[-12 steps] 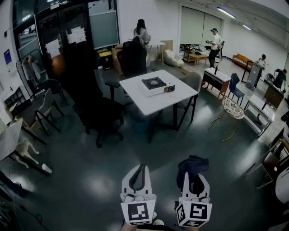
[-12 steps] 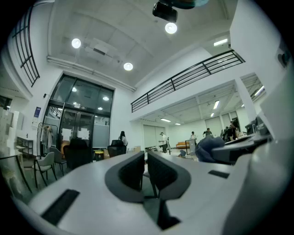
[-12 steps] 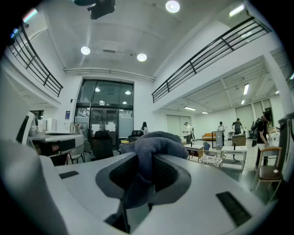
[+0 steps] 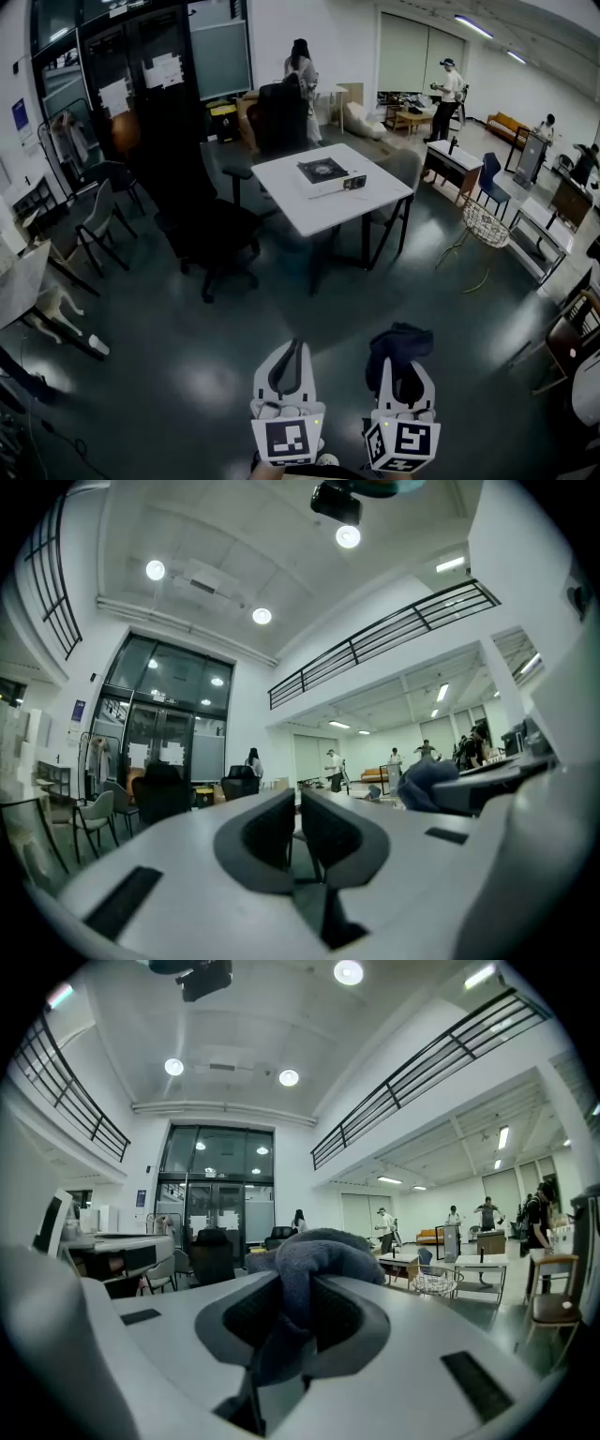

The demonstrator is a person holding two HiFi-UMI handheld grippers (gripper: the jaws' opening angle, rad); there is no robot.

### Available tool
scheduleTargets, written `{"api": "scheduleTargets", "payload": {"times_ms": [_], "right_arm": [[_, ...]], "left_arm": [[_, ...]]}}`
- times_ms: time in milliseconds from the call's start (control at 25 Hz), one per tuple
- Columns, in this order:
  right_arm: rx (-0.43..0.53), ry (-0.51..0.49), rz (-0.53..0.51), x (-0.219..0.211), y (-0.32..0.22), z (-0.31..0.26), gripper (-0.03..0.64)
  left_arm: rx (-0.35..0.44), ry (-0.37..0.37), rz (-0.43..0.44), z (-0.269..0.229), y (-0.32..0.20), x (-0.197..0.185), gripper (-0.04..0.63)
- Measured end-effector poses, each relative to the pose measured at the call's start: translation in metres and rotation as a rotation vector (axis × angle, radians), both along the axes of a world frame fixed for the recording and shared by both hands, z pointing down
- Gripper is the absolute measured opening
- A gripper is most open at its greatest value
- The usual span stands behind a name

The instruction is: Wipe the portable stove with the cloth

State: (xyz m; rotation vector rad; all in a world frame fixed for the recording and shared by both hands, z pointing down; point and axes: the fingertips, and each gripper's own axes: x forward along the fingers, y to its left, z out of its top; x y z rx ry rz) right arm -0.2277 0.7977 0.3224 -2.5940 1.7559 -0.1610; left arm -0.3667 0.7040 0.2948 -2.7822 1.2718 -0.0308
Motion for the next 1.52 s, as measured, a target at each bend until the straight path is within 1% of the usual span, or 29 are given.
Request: {"api": "scheduleTargets", "payload": {"times_ms": [200,360,560,680,760,840,1040,1160,1280,1400,1520], "right_arm": [[-0.005,-0.007,-0.022,0.002,0.008,0.005,0.092],[-0.011,-0.010,-0.036,0.003,0.009,0.009,0.092],[-0.020,-0.013,-0.048,0.004,-0.001,0.013,0.092],[-0.026,-0.015,-0.046,0.013,-0.012,0.016,0.092],[-0.032,-0.019,-0.041,0.021,-0.024,0.019,0.092],[-0.038,-0.022,-0.036,0.030,-0.040,0.021,0.092],[-0.035,-0.017,-0.023,0.053,-0.093,0.016,0.092],[-0.030,-0.016,-0.013,0.065,-0.126,0.009,0.092],[-0.024,-0.016,-0.003,0.076,-0.160,0.004,0.092],[-0.024,-0.016,0.007,0.085,-0.192,0.003,0.092],[-0.020,-0.015,0.015,0.090,-0.218,0.002,0.092]], "left_arm": [[-0.011,0.009,-0.013,0.005,0.011,0.003,0.031],[-0.004,-0.009,-0.014,0.010,0.015,0.006,0.031],[-0.030,-0.002,-0.028,0.014,0.006,0.008,0.031],[-0.016,-0.014,-0.024,0.017,-0.007,0.017,0.031],[-0.001,-0.027,-0.014,0.020,-0.021,0.025,0.031],[-0.003,-0.031,-0.009,0.021,-0.038,0.033,0.031],[-0.024,-0.021,-0.006,0.017,-0.094,0.054,0.031],[-0.007,-0.027,0.007,0.011,-0.130,0.066,0.031],[-0.022,-0.011,0.016,0.005,-0.165,0.078,0.031],[-0.006,-0.017,0.027,0.003,-0.198,0.089,0.031],[-0.018,-0.013,0.035,0.003,-0.224,0.097,0.031]]}}
